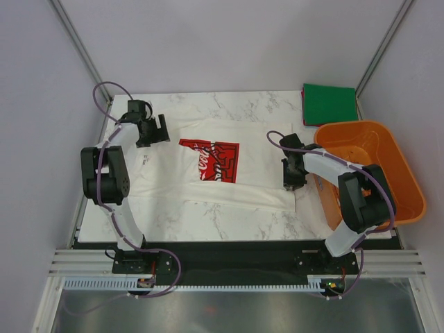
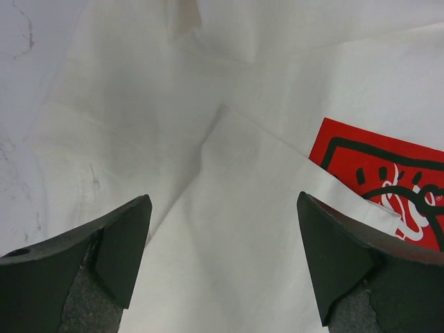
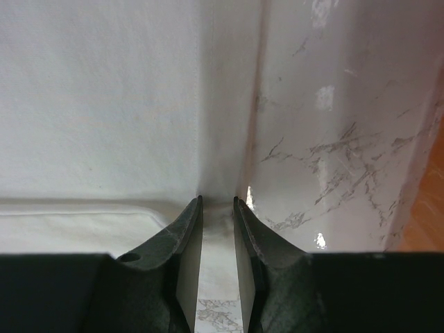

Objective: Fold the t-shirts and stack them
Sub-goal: Fold the tshirt

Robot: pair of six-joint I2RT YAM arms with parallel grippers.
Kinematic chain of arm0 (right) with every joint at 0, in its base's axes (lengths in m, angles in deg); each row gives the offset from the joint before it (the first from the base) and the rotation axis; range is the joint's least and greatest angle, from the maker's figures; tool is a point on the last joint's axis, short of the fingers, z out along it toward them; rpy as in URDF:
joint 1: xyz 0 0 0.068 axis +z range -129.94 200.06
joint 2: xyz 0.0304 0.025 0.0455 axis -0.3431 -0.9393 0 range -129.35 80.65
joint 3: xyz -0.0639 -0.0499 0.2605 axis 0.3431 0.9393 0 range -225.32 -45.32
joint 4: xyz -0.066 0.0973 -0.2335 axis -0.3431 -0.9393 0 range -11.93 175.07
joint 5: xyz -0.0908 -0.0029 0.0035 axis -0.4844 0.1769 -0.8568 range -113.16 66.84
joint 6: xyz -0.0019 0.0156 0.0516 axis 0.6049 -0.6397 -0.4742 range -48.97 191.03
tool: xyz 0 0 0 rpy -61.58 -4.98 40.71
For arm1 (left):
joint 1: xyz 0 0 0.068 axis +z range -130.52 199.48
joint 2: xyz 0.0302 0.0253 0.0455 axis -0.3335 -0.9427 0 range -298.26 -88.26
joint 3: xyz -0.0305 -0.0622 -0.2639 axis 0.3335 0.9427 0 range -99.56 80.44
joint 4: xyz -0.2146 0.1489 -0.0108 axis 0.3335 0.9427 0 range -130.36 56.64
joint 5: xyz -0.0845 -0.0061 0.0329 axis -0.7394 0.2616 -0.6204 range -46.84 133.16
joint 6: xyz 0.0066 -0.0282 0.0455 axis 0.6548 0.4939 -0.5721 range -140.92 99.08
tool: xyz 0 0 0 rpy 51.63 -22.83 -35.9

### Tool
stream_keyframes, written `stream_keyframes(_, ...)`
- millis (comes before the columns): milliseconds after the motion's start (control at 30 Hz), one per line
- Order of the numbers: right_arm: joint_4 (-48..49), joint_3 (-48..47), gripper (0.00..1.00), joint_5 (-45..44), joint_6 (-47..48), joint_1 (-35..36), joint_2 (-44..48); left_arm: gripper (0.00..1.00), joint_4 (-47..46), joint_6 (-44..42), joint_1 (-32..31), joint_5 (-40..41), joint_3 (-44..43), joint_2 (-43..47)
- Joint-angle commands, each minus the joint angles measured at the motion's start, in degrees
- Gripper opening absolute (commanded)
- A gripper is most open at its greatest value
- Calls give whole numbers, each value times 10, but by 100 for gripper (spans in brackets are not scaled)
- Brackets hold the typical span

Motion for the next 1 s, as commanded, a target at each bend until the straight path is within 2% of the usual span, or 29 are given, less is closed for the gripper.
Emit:
stream_keyframes(0,0,-9,33,-17,0,2,3,94,-2,-33,2,2,-18,50)
stream_keyframes(167,0,-11,33,-16,0,2,3,86,-2,-36,14,8,-11,49)
stream_keyframes(700,1,-13,33,-14,2,2,5,86,-2,-35,18,8,-5,-22)
stream_keyframes(733,2,-11,33,-13,2,2,5,80,-1,-36,18,19,-4,-23)
stream_keyframes(767,2,-11,33,-14,2,2,5,60,0,-42,18,4,-7,-24)
stream_keyframes(967,4,-5,32,-15,2,2,8,49,0,-45,18,-1,-11,-32)
